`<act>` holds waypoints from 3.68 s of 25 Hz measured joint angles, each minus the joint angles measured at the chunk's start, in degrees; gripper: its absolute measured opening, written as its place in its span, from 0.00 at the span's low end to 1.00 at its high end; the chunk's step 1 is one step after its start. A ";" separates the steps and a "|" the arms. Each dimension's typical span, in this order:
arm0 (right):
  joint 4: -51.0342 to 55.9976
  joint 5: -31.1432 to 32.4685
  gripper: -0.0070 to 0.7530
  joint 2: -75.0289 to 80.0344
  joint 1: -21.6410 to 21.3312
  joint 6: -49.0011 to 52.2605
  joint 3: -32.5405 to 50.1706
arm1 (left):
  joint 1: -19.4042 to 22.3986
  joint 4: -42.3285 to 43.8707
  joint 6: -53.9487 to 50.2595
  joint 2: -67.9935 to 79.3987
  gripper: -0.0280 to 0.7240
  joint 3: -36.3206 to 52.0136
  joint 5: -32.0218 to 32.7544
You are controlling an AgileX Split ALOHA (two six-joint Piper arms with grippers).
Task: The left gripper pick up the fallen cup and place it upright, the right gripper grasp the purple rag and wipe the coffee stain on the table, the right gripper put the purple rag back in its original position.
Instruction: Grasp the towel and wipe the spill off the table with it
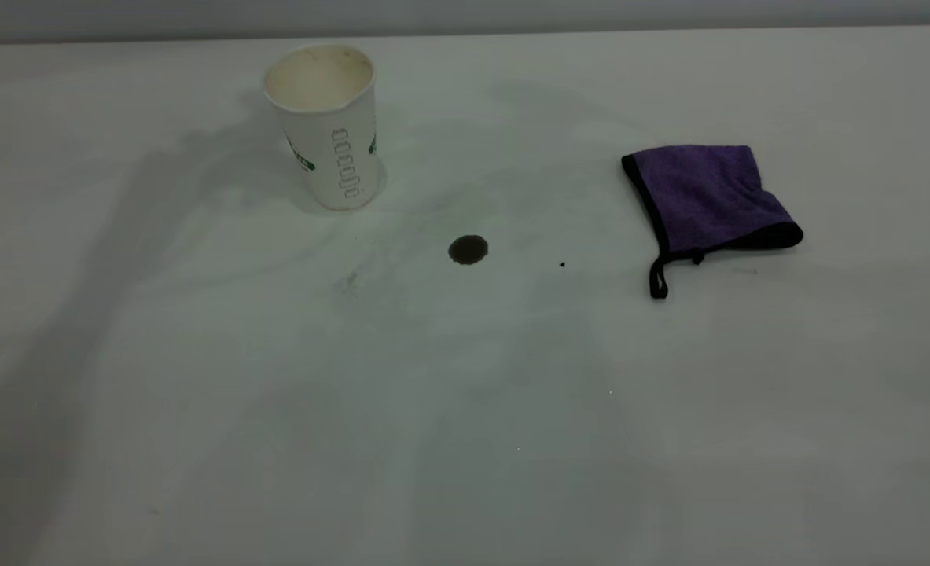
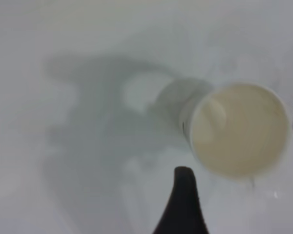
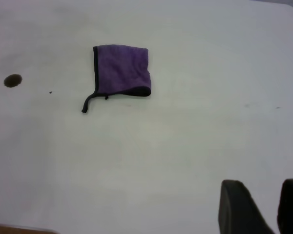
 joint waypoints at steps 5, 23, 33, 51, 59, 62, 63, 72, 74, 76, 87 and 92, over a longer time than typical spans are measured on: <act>0.02 0.00 0.32 0.00 0.00 0.00 0.00 | 0.00 3.30 -2.91 -10.53 0.83 -1.27 4.25; 0.02 0.00 0.32 0.00 0.00 0.00 0.00 | 0.00 7.88 -11.48 -51.38 0.46 41.31 4.25; 0.02 0.00 0.32 0.00 0.00 0.00 0.00 | 0.12 7.66 -16.15 -77.71 0.42 70.87 4.25; 0.07 0.00 0.32 0.00 0.00 0.00 0.00 | 9.24 7.66 -17.36 -120.02 0.42 90.78 1.72; 0.07 0.00 0.32 0.00 0.00 0.00 0.00 | 9.24 7.71 -17.36 -126.25 0.42 91.03 1.90; 0.07 0.00 0.32 0.00 0.00 0.00 0.00 | 9.19 7.89 -17.42 -126.38 0.42 91.03 1.90; 0.07 0.00 0.32 0.00 0.00 0.00 0.00 | 9.19 7.89 -17.42 -126.38 0.42 91.03 1.90; 0.07 0.00 0.32 0.00 0.00 0.00 0.00 | 9.19 8.34 -17.42 -126.38 0.42 91.03 1.90; 0.07 0.00 0.32 0.00 0.00 0.00 0.00 | 9.19 8.34 -17.42 -126.38 0.42 91.03 1.90; 0.07 0.00 0.32 0.00 0.00 0.00 0.00 | 9.19 8.34 -17.42 -126.38 0.42 91.03 1.90; 0.09 0.00 0.32 0.00 0.00 0.00 0.00 | 9.19 8.39 -17.42 -126.38 0.42 91.03 1.90; -0.23 0.00 0.32 0.00 0.00 0.02 0.00 | 9.19 8.40 -17.42 -126.38 0.42 91.03 1.90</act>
